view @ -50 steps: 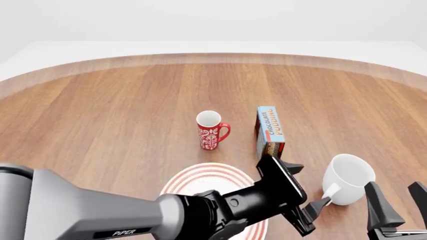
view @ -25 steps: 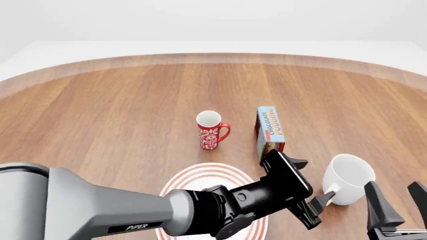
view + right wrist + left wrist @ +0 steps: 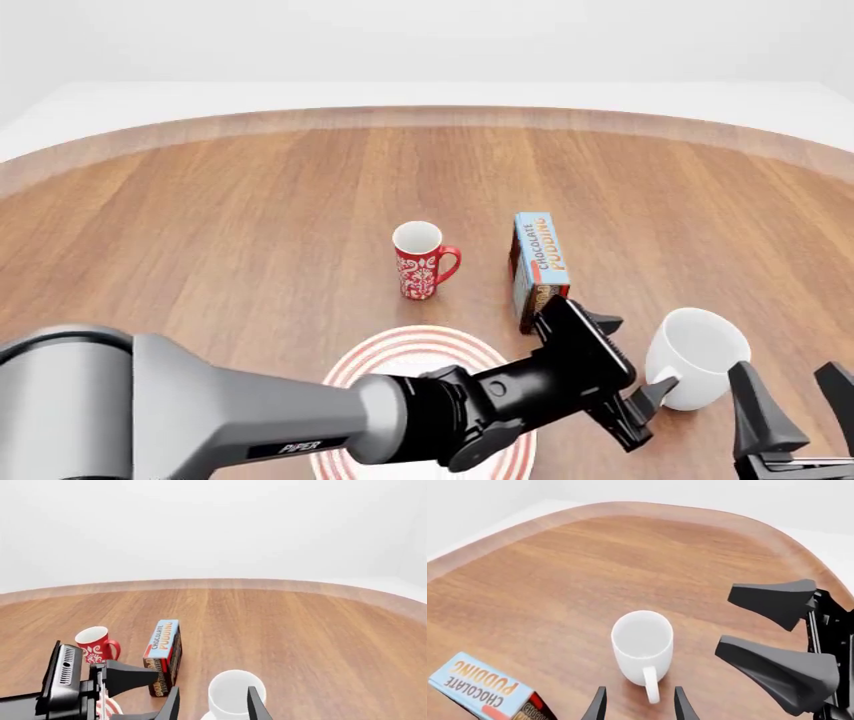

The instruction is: Pick up the white mug and put it on the plate, and put the chocolate pudding to the right of the plate.

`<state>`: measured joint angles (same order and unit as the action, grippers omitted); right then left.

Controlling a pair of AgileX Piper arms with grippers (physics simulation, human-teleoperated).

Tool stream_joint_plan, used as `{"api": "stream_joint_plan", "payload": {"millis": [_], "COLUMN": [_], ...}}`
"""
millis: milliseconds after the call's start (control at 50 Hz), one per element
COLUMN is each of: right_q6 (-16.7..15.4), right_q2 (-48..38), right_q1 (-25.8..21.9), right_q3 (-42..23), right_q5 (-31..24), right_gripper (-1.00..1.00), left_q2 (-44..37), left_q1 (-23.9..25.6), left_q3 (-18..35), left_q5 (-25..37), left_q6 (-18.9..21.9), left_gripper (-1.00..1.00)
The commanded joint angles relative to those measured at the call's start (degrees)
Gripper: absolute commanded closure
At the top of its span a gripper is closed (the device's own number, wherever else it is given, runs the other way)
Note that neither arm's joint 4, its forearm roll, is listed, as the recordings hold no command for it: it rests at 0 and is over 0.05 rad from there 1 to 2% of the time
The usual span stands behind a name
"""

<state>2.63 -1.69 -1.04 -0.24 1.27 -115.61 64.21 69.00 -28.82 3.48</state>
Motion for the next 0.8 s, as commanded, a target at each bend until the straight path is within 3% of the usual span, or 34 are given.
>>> {"api": "stream_joint_plan", "payload": {"millis": [20,700,800], "right_q6": [0.15,0.56,0.54], "right_q2": [-0.48,0.68,-1.53], "right_q1": [0.0,-0.01,-0.04], "right_q3": [0.04,-0.12,0.04], "right_q5": [0.49,-0.87,1.48], "right_gripper": [-1.0,-1.0,-1.0], "left_q2": [-1.59,-7.3,-8.27], "left_q1": [-0.2,0.8,0.76], "left_q3": [1.91,7.7,8.42], "left_q5": [0.52,3.02,3.18], "left_q6": [-0.34,-0.68,-0.67], "left_gripper": [-1.0,-1.0,-1.0]}}
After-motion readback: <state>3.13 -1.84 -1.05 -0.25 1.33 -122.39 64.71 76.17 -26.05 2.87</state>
